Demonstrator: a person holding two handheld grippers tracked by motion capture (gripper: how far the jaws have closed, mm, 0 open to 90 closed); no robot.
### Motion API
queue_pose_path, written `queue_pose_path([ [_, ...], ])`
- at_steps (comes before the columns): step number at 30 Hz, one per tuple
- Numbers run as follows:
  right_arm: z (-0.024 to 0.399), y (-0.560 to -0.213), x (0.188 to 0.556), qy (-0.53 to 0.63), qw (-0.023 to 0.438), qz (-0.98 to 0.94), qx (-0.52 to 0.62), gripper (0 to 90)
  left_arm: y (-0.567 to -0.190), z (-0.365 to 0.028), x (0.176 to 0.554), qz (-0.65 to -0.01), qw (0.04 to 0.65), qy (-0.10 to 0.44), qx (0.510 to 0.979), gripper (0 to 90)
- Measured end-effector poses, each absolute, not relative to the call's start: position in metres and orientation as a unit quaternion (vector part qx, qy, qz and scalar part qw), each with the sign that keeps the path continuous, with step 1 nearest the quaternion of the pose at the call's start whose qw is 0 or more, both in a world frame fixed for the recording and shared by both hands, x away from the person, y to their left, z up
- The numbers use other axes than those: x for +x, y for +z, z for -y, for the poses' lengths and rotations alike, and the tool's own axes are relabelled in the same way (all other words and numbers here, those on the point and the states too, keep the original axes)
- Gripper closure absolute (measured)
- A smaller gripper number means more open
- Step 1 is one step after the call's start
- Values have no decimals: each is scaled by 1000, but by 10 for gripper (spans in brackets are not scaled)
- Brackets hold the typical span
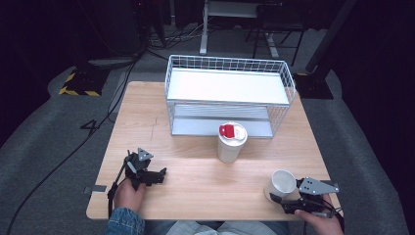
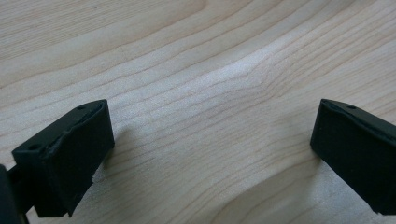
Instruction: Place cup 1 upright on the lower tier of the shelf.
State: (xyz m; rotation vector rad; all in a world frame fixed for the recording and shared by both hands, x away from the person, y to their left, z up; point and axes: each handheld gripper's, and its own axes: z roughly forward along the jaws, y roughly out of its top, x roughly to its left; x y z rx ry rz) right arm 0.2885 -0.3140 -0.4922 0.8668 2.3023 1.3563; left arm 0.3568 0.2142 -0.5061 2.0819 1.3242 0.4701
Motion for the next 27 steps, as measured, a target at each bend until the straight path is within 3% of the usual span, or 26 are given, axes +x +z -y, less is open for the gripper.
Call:
queue_pose_path([
  [14,315,-484,290,480,165,-805,307,225,-506,-214,357,-501,310,178,788,0],
  [27,307,-453,302,489,185,-796,304,225,-506,-214,357,-501,310,178,788,0],
])
